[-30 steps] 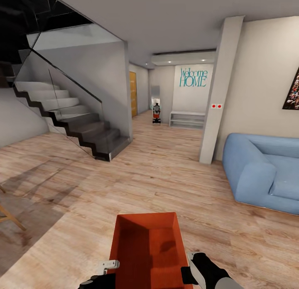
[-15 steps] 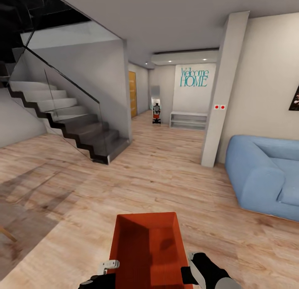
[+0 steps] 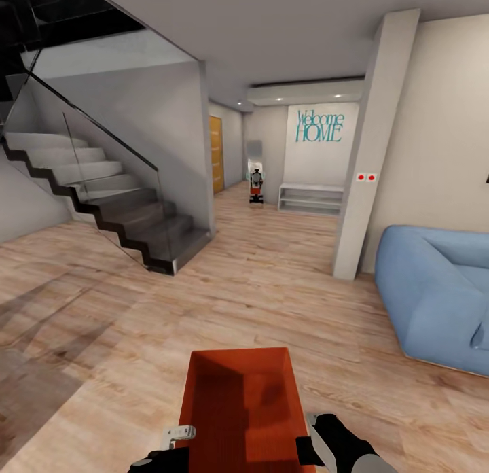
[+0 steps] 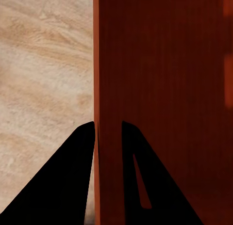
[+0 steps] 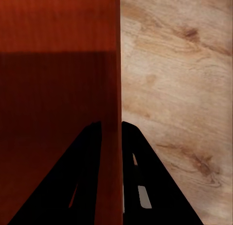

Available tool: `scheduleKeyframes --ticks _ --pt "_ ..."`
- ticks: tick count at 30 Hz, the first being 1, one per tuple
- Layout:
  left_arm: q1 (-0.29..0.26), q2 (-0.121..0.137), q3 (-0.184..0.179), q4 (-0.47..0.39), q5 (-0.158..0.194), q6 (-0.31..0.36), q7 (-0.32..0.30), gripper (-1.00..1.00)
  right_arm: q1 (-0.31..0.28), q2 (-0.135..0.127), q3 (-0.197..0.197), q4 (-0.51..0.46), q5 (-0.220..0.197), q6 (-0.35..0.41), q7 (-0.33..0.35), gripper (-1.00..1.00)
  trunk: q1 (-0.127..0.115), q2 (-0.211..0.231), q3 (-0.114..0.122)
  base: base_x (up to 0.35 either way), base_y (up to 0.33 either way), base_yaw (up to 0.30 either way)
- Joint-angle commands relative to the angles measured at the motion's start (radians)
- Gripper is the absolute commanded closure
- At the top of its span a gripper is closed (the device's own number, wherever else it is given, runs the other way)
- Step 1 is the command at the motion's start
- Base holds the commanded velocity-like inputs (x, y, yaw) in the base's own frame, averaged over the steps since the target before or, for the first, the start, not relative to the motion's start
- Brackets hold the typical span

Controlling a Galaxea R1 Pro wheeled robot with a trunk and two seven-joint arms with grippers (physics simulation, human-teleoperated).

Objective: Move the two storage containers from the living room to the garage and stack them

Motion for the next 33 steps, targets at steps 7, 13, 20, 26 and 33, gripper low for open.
scheduleKeyframes --ticks 7,13,20,26,33 --pt "-0.001 0.002 -0.021 -0.006 0.016 -0.044 0.004 1.00 0.000 -0.015 0.022 0.002 -0.021 0.020 -0.004 1.00 0.001 -0.001 -0.001 0.343 0.000 0.000" --pt "-0.001 0.002 -0.021 -0.006 0.016 -0.044 0.004 1.00 0.000 -0.015 0.022 0.002 -0.021 0.020 -0.004 1.00 0.001 -0.001 -0.001 0.343 0.000 0.000" --pt "-0.001 0.002 -0.021 -0.006 0.016 -0.044 0.004 1.00 0.000 -0.015 0.022 0.002 -0.021 0.020 -0.004 1.00 0.001 -0.001 -0.001 0.343 0.000 0.000" --pt "-0.001 0.002 -0.021 -0.006 0.016 -0.044 0.004 1.00 0.000 -0.015 0.022 0.002 -0.021 0.020 -0.004 1.00 0.001 -0.001 -0.001 0.343 0.000 0.000" --pt "-0.001 0.002 -0.021 -0.006 0.016 -0.044 0.004 1.00 0.000 -0.015 0.022 0.002 -0.021 0.020 -0.004 1.00 0.001 -0.001 -0.001 0.343 0.000 0.000"
